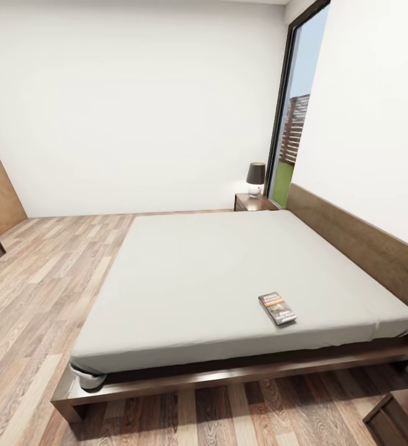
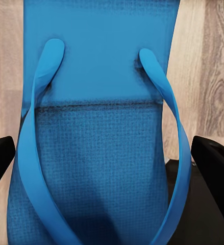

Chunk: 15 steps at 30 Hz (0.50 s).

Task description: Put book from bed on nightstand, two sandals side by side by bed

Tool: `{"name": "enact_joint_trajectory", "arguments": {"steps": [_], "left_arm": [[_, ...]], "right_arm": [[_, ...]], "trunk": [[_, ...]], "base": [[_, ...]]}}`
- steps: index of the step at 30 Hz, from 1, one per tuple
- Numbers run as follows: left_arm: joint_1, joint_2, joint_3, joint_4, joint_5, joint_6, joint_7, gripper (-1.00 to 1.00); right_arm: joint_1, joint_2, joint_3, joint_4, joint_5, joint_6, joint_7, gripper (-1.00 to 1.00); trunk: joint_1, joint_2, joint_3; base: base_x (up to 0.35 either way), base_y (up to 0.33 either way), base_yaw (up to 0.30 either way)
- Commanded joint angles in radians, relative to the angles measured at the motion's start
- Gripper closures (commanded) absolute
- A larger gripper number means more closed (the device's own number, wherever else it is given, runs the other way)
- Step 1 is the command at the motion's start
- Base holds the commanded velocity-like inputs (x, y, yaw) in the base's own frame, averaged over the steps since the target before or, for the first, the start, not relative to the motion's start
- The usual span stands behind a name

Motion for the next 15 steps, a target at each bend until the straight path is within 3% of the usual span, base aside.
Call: {"name": "enact_joint_trajectory", "arguments": {"steps": [1, 15], "left_arm": [[-0.001, 0.000, -0.005, 0.001, 0.008, -0.004, 0.002, 1.00], [-0.001, 0.000, -0.005, 0.001, 0.008, -0.004, 0.002, 1.00]], "right_arm": [[-0.001, 0.000, 0.004, 0.001, -0.004, -0.003, 0.003, 1.00], [-0.001, 0.003, -0.003, 0.001, -0.007, 0.003, 0.003, 1.00]], "trunk": [[0.004, -0.008, -0.004], [0.058, -0.106, -0.048]], "base": [[0.000, 0.000, 0.000], [0.000, 0.000, 0.000]]}}
